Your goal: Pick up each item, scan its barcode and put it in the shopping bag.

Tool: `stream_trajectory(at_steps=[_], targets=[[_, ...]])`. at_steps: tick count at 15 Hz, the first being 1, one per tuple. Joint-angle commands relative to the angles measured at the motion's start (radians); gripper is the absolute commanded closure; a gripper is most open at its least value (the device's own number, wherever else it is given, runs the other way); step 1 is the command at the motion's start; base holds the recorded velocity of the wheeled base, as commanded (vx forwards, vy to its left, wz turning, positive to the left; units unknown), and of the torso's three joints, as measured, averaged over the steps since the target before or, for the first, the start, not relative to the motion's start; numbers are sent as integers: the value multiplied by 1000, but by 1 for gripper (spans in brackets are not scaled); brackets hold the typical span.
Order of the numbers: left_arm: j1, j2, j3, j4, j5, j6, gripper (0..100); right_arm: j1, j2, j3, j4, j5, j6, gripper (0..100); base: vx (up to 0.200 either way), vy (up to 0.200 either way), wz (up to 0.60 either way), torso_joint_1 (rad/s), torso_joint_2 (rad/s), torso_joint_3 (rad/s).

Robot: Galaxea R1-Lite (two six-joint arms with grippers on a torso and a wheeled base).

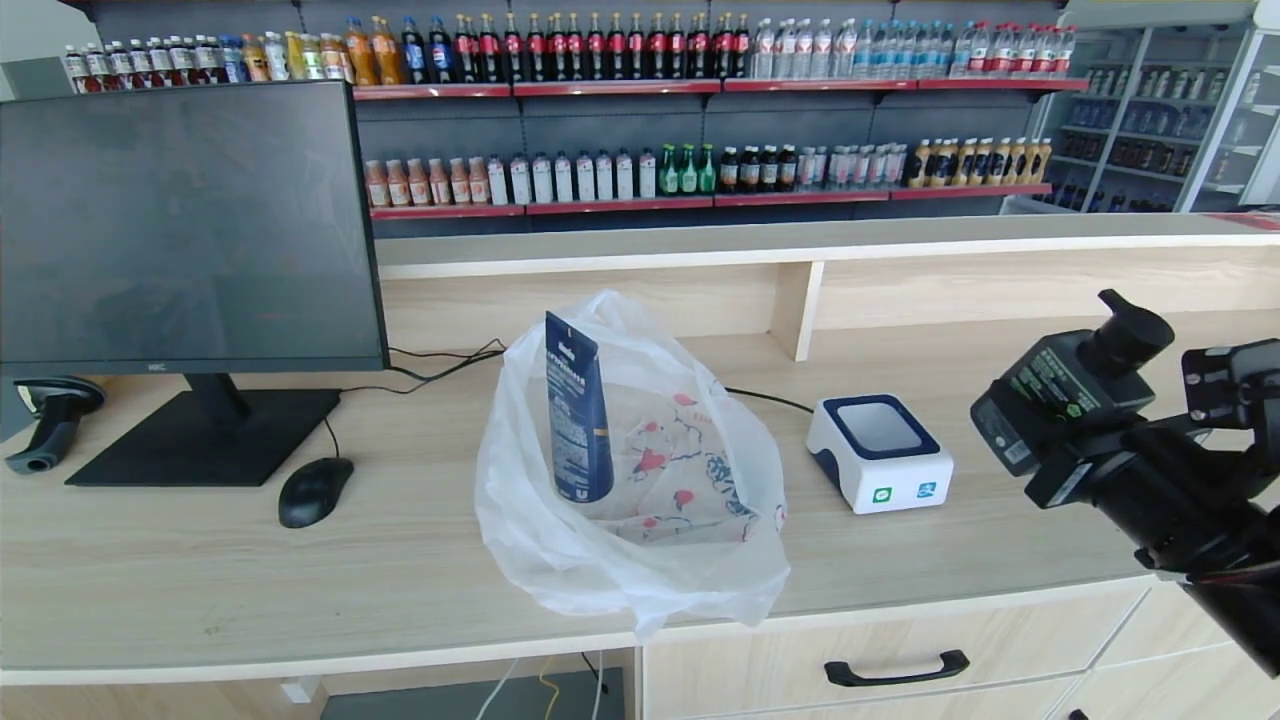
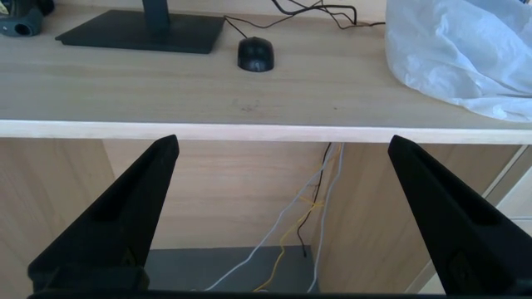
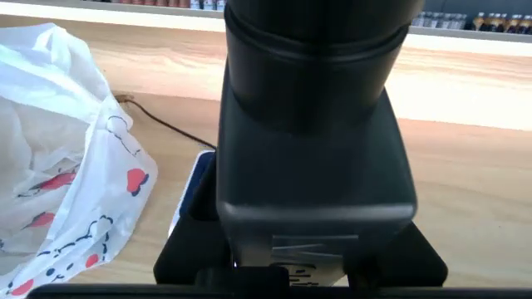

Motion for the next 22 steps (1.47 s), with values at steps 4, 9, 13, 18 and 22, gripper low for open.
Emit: stream_trajectory(at_steps=[4, 9, 13, 18, 22], targets=[[0, 0, 0, 0, 0, -2, 0, 245, 39, 13, -2, -209, 8, 100, -200, 0, 0, 6, 2, 0], [0, 0, 0, 0, 0, -2, 0, 276, 6, 57, -2, -213, 7, 100, 0, 0, 0, 0, 0, 0], [0, 0, 0, 0, 0, -3, 0, 286, 0, 51, -2, -213, 5, 100, 0, 150, 0, 9, 3, -2], [0, 0, 0, 0, 0, -8, 0, 306, 7, 65, -2, -213, 8, 100, 0, 200, 0, 4, 3, 0], [0, 0, 0, 0, 0, -8, 0, 308, 4, 60, -2, -213, 19, 100, 0, 100, 0, 1, 2, 2]])
